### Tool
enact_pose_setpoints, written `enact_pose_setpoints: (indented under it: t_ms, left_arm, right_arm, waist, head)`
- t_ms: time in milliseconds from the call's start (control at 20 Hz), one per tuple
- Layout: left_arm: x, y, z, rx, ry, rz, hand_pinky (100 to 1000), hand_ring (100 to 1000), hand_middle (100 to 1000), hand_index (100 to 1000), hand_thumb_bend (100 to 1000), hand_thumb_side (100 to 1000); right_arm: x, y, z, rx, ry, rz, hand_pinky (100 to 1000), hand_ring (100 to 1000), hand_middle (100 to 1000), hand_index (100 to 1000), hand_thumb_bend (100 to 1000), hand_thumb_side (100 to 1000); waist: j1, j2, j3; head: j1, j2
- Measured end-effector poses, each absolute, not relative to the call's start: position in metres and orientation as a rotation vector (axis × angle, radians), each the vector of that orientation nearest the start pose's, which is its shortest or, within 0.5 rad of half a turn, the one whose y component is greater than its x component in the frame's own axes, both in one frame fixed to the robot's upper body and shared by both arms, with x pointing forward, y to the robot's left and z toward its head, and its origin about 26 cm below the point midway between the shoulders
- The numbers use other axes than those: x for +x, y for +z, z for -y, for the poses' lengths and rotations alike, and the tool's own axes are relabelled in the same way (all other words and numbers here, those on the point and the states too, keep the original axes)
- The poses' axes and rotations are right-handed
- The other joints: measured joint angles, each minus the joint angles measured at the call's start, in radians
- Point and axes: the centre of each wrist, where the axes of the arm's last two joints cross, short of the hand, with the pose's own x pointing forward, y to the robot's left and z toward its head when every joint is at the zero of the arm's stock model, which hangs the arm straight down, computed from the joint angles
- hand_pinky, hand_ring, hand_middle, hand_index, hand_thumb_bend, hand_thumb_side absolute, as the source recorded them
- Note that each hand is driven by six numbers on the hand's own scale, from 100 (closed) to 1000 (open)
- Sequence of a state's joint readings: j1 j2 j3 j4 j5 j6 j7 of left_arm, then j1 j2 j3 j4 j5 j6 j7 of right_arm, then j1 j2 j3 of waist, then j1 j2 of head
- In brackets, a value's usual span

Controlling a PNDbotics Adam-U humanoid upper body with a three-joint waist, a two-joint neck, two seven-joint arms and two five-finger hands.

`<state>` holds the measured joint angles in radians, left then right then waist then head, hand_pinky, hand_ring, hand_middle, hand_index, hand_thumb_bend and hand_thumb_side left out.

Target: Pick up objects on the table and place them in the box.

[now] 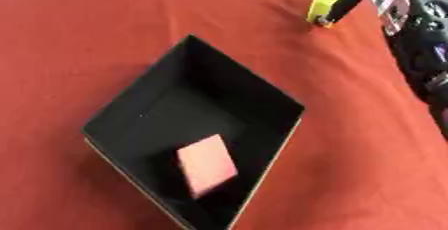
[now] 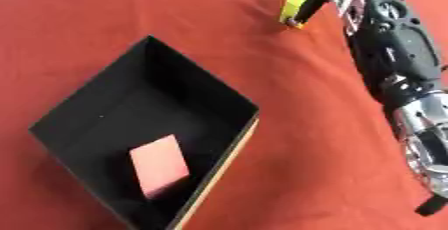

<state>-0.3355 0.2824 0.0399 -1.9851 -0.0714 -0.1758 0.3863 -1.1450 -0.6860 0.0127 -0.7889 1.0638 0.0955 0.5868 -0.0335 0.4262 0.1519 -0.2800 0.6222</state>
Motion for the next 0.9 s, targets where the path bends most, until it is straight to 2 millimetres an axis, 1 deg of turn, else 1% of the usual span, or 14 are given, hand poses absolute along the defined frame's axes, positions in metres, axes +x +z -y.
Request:
enact_pose_setpoints:
  t_ms: [50,100,150,250,350,650,900]
  left_arm:
    - [0.305,0.207,-0.26,0.372,0.104,2.529,572,763,666,839,185,833]
    - [0.305,0.207,-0.26,0.372,0.102,2.529,572,763,666,839,185,833]
    - [0.305,0.207,-0.26,0.371,0.101,2.529,572,763,665,839,185,833]
    - [0.305,0.207,-0.26,0.371,0.099,2.528,573,763,665,839,185,833]
    - [0.305,0.207,-0.26,0.371,0.097,2.526,573,764,666,839,185,833]
    - [0.305,0.207,-0.26,0.37,0.093,2.525,574,764,666,840,187,832]
    - [0.305,0.207,-0.26,0.37,0.09,2.523,576,763,666,840,188,830]
  right_arm:
    - [0.471,0.318,0.382,-1.172,1.109,0.985,636,584,484,648,247,100]
    - [0.472,0.318,0.382,-1.177,1.104,0.991,624,574,475,638,226,100]
    - [0.472,0.318,0.382,-1.18,1.098,0.996,604,552,456,614,181,100]
    - [0.472,0.318,0.382,-1.175,1.087,1.013,599,544,448,609,135,100]
    - [0.471,0.319,0.38,-1.168,1.077,1.041,600,544,448,611,108,100]
    - [0.468,0.329,0.372,-1.156,1.066,1.113,597,544,449,613,100,100]
    - [0.463,0.339,0.368,-1.141,1.06,1.158,603,548,453,619,100,100]
  waist:
    - [0.0,0.0,0.0]
    - [0.0,0.0,0.001]
    - [0.0,0.0,0.001]
    - [0.0,0.0,0.001]
    - [0.0,0.0,-0.001]
    - [-0.003,-0.001,-0.008]
    - [-0.005,-0.008,-0.011]
  head:
    - [0.0,0.0]
    - [0.0,0.0]
    - [0.0,0.0]
    - [0.0,0.0]
    - [0.0,0.0]
    - [0.0,0.0]
    - [0.001,0.001]
